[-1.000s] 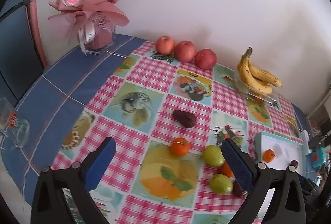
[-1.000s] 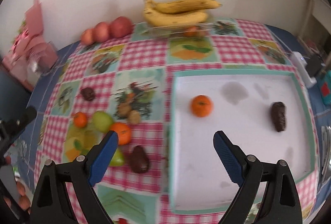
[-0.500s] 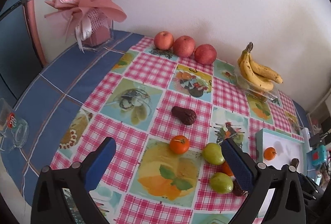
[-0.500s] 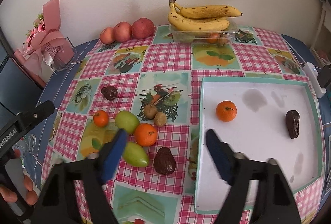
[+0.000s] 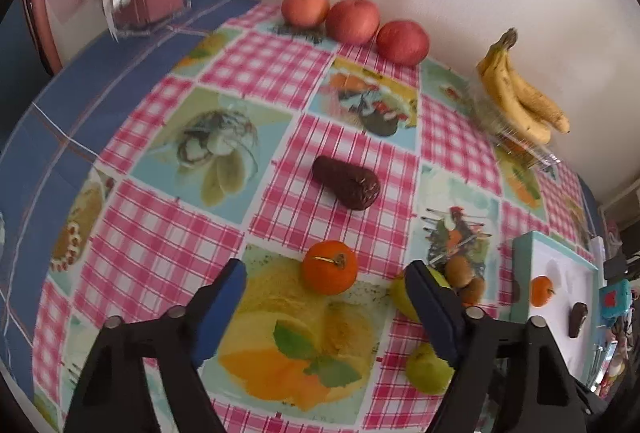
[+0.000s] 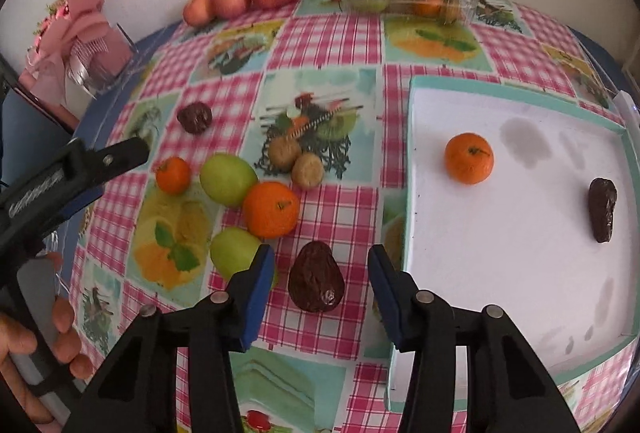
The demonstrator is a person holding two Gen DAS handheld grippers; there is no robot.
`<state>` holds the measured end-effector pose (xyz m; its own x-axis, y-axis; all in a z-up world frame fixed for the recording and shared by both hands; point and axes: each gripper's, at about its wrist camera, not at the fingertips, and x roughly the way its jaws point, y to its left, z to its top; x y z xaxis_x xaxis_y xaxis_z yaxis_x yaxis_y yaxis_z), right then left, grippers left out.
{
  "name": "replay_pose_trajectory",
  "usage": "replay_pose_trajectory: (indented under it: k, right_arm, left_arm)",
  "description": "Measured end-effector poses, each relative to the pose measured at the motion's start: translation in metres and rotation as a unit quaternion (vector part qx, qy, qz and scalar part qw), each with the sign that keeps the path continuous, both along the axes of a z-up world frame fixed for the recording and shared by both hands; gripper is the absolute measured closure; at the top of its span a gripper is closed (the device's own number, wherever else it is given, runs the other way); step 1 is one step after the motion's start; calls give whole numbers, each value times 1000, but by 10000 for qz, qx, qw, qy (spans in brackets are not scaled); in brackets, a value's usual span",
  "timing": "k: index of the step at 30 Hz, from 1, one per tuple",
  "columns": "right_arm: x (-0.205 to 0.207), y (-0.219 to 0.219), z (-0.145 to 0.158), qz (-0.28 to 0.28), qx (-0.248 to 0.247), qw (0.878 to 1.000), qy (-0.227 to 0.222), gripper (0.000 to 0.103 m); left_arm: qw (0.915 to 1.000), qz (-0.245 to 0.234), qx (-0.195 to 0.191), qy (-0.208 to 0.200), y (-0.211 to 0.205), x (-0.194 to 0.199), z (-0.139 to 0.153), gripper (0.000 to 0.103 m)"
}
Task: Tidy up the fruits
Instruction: 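Grasp a dark brown fruit with the right tool while the left grasps a tangerine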
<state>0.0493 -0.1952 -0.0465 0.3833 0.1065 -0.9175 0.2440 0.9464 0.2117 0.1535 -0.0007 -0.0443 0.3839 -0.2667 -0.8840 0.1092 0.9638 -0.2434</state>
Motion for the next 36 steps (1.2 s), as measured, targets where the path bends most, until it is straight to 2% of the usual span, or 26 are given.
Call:
replay_pose_trajectory:
  k: [7,12,20,24,30,36]
  right_arm:
    - [1,5,-15,130,66,9996,249,60]
    - [3,5,-24,155,135,9990,403,65]
    - [4,6,-26,183,180,9987,432,66]
    - [3,7,-22,167,245,9989,376,66]
    - [-3,2,6,79,337,9994,-31,66]
    - [-10,-5,31,-45,273,9988,-406,66]
  left_arm:
    - [9998,36,-137,155,-2,9,-20,43]
    - [9991,42,-269,319,-2,10,-28,65]
    - [9986,95,-304,423,1,9,-21,66]
    - [9988,136,-370,286,6,7,-5,66]
    - [9980,184,-608,-55,13,1,26,66]
    - [9979,192,-577,-222,12,-8,41,66]
